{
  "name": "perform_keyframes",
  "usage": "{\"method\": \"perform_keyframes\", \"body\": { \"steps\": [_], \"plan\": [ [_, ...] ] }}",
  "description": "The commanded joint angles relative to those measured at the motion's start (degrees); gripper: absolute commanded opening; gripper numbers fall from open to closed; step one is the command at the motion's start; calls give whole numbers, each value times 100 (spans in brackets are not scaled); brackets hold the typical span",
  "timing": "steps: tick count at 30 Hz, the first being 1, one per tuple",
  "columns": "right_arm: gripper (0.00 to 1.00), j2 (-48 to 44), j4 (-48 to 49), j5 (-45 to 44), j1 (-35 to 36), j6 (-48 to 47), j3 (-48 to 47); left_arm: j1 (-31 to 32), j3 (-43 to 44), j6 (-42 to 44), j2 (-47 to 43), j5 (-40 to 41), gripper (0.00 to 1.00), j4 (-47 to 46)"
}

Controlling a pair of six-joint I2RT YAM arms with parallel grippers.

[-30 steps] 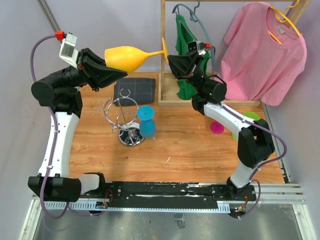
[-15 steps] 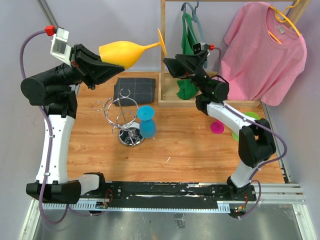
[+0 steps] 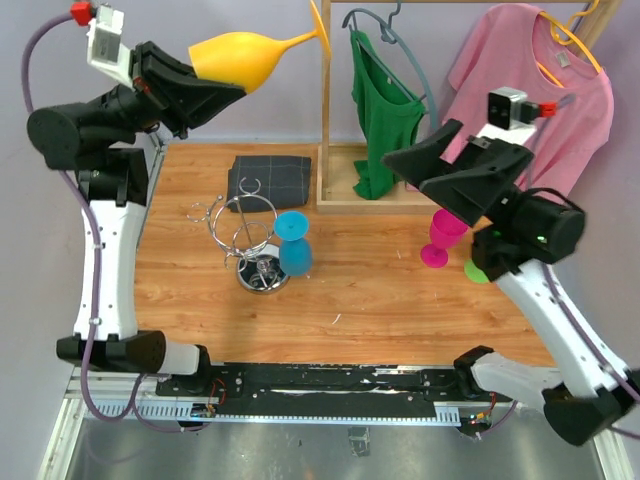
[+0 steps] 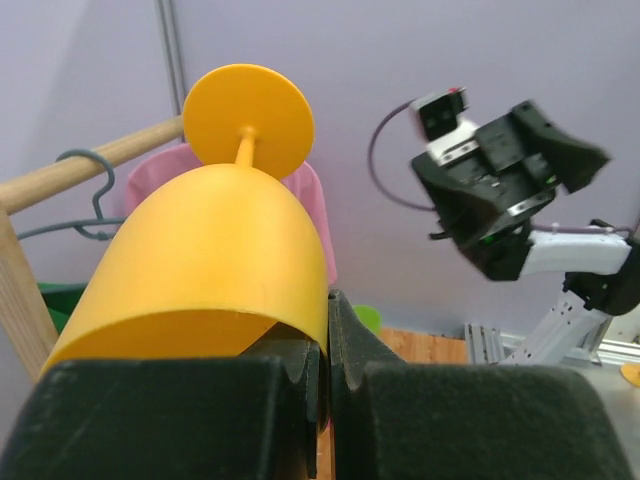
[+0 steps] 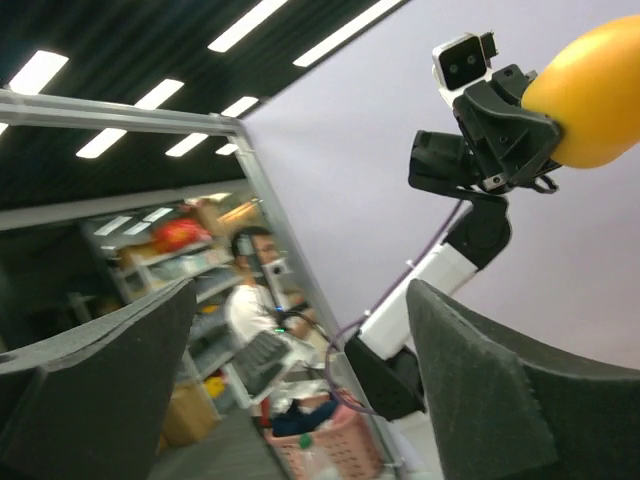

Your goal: Take the wine glass off the wine glass rack

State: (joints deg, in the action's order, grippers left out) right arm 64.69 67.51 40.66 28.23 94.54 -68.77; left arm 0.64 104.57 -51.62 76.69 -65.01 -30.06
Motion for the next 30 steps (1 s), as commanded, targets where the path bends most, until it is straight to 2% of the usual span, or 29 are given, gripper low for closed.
{"method": "perform_keyframes", "body": {
  "steps": [1, 4, 6, 8, 10, 11, 12, 15, 22, 27, 30],
  "plan": [
    [91, -967, -3857, 501, -54, -2848, -793, 194, 367, -112, 588, -14, 0, 481],
    [97, -1414, -5980, -51, -55, -4083, -1417, 496, 541, 0, 895, -108, 0, 630],
    [97, -1627, -6525, -376, -56, -4412, -1585, 697, 566, 100, 1028, -107, 0, 658],
    [97, -1875, -6907, -672, -54, -4592, -1633, 891, 723, 429, 1160, -68, 0, 1071],
    [97, -2105, -7131, -921, -54, -4690, -1580, 1075, 1101, 1302, 1285, 135, 0, 2308],
    [97, -2206, -7210, -1022, -54, -4709, -1540, 1260, 1456, 2373, 1379, 449, 0, 3189],
    [97, -2315, -7291, -1117, -54, -4716, -1506, 1403, 1759, 3007, 1518, 644, 0, 3972],
    [98, -2603, -7558, -1439, -54, -4744, -1407, 1658, 2025, 3829, 1608, 917, 0, 4907],
    [100, -3109, -8806, -2657, -50, -5060, -1507, 2512, 1850, 5632, 1407, 1857, 0, 6837],
    [99, -3167, -9912, -3773, -52, -5369, -1786, 3762, 1159, 6688, 1141, 3095, 0, 7616],
    [99, -3066, -10658, -4277, -54, -5545, -2059, 4353, 1012, 6872, 1280, 3785, 0, 8051]
  ]
}}
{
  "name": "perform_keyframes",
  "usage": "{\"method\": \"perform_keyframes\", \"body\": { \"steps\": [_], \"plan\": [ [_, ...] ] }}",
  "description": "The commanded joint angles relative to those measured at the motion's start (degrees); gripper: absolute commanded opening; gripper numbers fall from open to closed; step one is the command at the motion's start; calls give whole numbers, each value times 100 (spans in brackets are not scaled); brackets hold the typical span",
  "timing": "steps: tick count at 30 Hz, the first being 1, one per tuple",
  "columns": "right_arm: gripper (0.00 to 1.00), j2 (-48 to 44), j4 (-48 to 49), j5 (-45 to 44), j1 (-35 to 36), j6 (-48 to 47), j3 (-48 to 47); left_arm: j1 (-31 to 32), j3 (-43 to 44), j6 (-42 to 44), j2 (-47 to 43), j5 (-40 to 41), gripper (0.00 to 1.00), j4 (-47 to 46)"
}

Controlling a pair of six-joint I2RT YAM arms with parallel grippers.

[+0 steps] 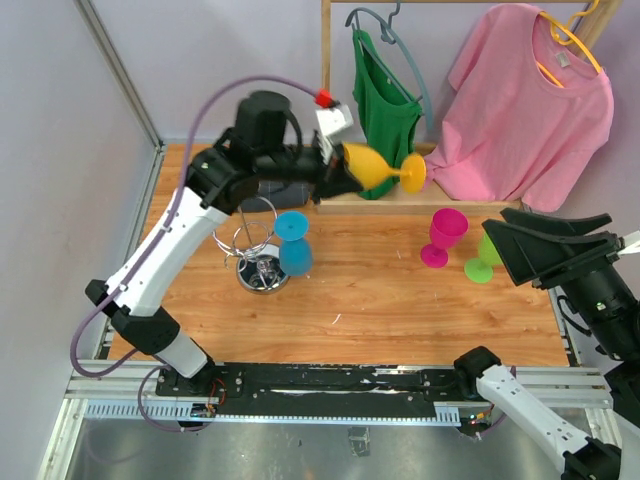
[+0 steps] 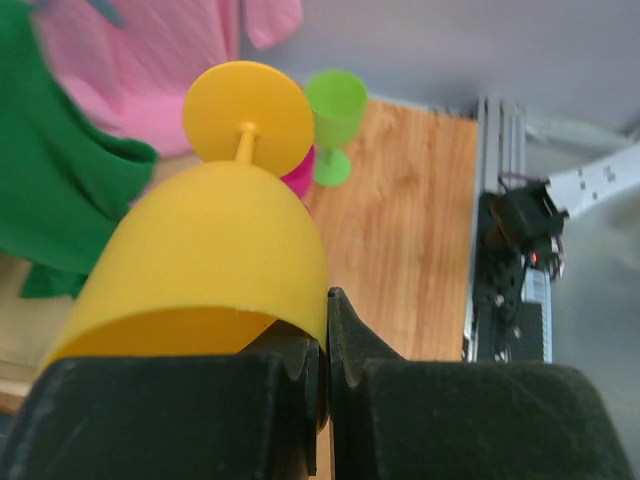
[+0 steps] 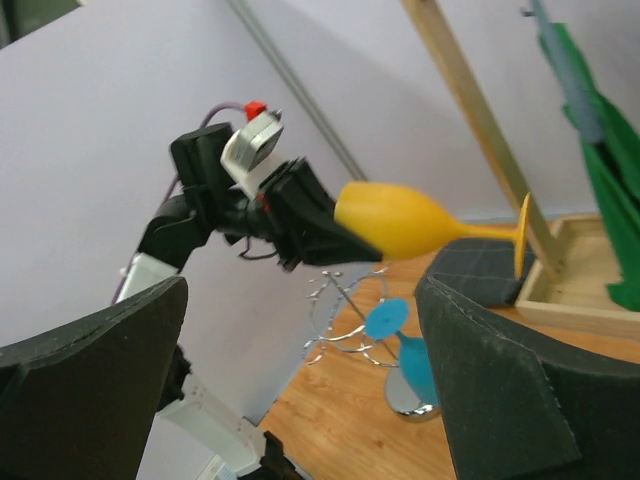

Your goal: Take the wine glass off the wine glass rack

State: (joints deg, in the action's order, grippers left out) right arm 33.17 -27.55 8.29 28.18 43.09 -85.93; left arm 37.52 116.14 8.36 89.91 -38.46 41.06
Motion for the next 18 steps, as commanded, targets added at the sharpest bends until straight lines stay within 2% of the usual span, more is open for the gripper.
{"method": "perform_keyframes", "body": {
  "steps": [1, 8, 18],
  "plan": [
    [99, 130, -1374, -1139, -50, -451, -475, 782, -125, 868, 48, 1232, 0, 1073],
    [99, 141, -2067, -1571, -50, -564, -701, 1195, 8, 817, 704, 1440, 2, 1749],
    [99, 276, -2464, -1800, -50, -697, -661, 1271, 1474, 951, 2618, 1576, 3, 2896]
  ]
}}
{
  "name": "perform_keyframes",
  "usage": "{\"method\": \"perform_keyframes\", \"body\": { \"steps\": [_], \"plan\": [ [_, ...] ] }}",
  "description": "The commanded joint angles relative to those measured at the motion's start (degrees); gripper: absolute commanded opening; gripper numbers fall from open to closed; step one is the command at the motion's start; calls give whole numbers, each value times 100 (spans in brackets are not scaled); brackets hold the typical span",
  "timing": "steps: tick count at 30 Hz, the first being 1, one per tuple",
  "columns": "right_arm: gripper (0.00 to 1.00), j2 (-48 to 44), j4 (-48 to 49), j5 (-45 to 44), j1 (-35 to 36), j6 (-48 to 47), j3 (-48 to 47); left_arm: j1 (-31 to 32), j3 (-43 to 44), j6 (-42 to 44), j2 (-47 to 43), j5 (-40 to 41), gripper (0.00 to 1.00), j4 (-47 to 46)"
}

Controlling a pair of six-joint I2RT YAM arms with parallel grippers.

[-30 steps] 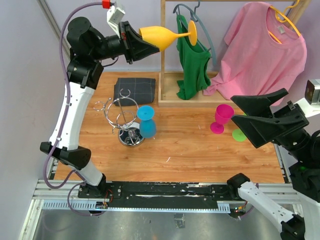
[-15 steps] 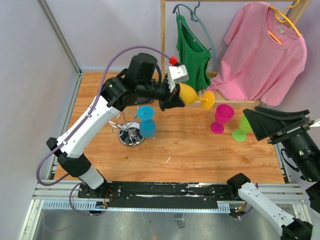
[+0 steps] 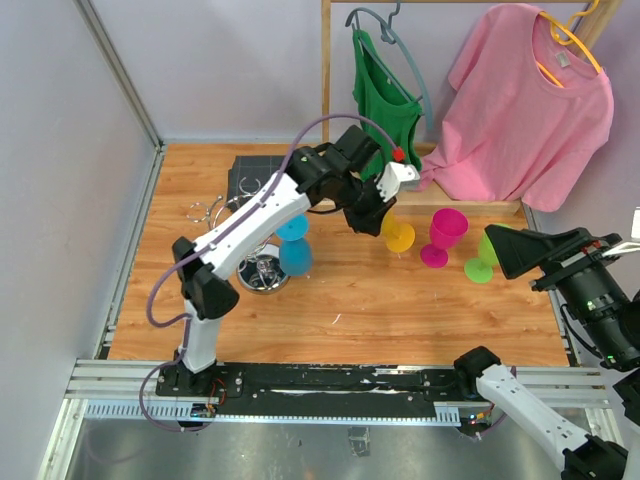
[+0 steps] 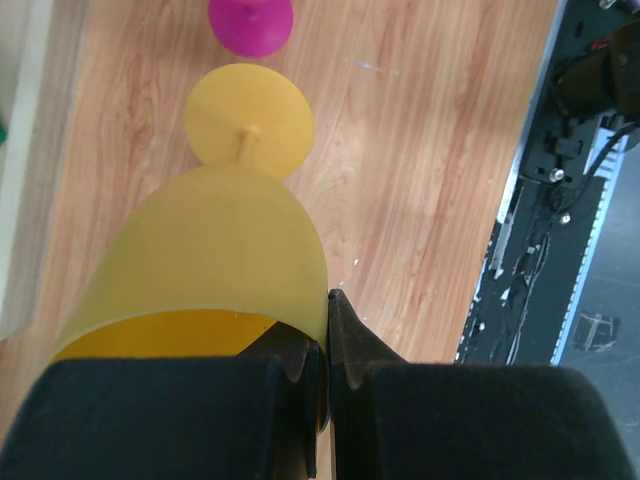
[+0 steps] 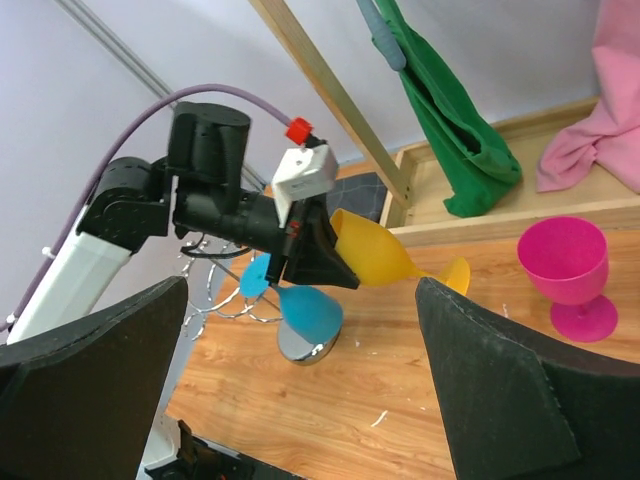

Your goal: Take the wine glass off the wine glass rack

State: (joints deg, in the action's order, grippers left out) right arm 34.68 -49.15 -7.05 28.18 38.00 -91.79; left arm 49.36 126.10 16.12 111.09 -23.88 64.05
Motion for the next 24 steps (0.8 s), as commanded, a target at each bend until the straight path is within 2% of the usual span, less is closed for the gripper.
{"method": "perform_keyframes", "body": {
  "steps": [1, 9, 16, 24],
  "plan": [
    [99, 153, -389, -323, -50, -213, -90, 90, 528, 207, 630, 139, 3, 664],
    [99, 329, -1225, -952, -50, -332, -2, 126, 598, 594, 1283, 554, 3, 891],
    [98, 161, -1156, -1011, -50, -238, 397, 198, 1368, 822, 1893, 807, 4, 1108],
    [99, 144, -1149, -988, -50, -196, 434, 375, 1571, 1095, 2259, 991, 5, 1135]
  ]
}}
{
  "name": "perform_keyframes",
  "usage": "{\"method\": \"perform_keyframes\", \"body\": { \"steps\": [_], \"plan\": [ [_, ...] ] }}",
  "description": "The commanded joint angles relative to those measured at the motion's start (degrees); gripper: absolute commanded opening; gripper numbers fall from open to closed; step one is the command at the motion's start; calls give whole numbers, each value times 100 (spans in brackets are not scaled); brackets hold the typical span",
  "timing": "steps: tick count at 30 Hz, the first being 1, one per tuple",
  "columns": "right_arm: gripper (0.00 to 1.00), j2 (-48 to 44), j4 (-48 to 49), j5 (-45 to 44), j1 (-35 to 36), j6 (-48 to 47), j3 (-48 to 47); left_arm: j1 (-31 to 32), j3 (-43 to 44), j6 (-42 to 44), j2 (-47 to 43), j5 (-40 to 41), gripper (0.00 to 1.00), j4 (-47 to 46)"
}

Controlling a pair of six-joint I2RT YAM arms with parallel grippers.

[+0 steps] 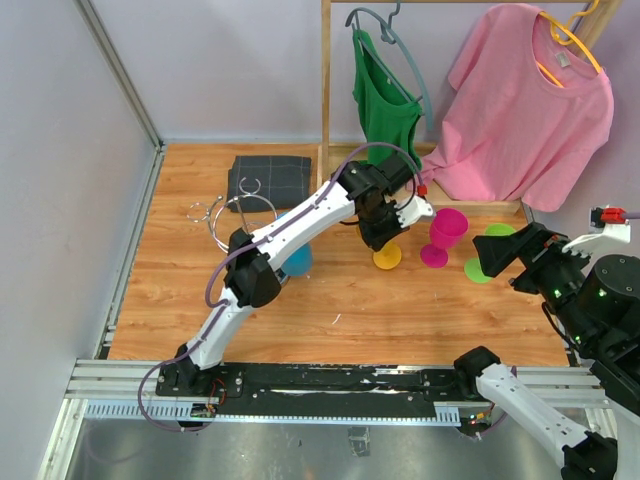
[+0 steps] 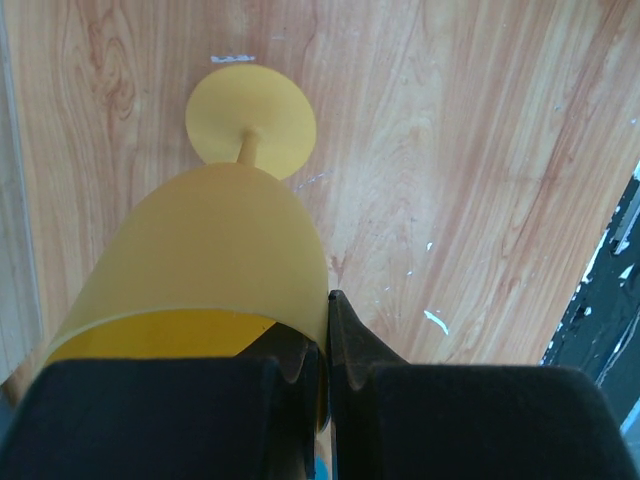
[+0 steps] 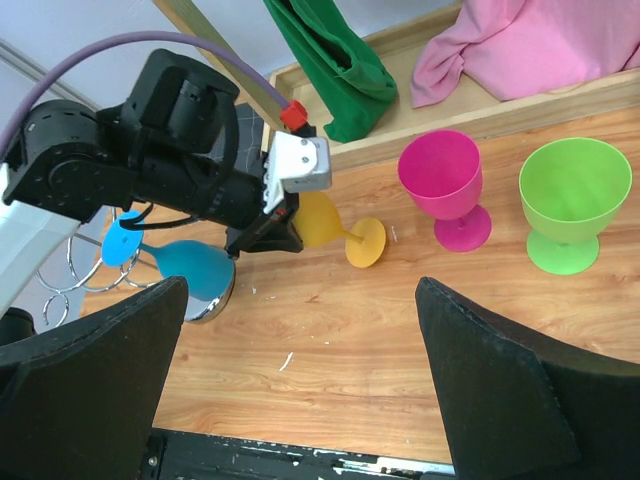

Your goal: Take the wine glass off the wine glass rack

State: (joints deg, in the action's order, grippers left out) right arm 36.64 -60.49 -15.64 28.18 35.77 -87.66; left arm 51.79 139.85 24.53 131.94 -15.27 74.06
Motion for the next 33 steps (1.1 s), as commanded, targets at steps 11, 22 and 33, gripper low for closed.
{"method": "perform_keyframes", "body": {
  "steps": [11, 22, 33],
  "plan": [
    [99, -134, 149, -5, -50, 84, 225, 215, 261, 610, 295, 268, 9, 389],
    [98, -262, 118, 19, -50, 124, 250, 283, 264, 711, 273, 335, 53, 389],
    [99, -289, 8, 90, -50, 109, 318, 336, 746, 706, -202, 332, 87, 365]
  ]
}}
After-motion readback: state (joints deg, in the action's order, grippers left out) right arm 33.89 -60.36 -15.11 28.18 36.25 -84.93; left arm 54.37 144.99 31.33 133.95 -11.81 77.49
